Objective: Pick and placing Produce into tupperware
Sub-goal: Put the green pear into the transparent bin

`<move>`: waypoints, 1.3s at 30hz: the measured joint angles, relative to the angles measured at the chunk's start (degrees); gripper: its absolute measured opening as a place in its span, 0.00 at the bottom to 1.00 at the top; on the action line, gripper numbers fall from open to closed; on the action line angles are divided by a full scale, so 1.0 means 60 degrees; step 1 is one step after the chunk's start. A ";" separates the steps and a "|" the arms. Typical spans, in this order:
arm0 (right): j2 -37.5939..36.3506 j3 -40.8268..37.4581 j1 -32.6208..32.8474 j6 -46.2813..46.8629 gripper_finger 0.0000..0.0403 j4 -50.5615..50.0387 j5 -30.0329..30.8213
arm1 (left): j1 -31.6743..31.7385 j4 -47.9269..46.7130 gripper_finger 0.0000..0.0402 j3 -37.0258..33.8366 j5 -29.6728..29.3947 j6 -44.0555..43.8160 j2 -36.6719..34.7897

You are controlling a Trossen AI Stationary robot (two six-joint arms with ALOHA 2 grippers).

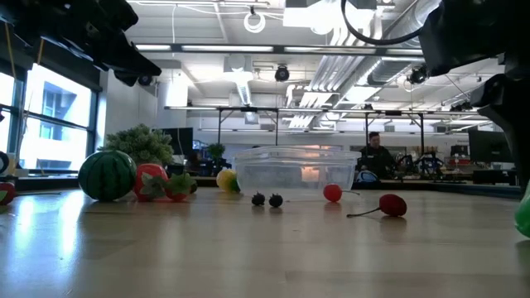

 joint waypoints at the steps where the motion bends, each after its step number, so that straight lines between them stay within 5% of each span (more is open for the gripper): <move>1: 0.0000 0.0000 0.0000 -0.0025 0.78 -0.0009 0.0040 | 0.0000 0.0000 0.00 0.0000 0.0004 0.0004 0.0001; 39: 0.0007 0.0000 0.0004 -0.0405 0.60 0.0064 0.0262 | -0.0001 0.0000 0.00 0.0000 0.0003 0.0000 0.0001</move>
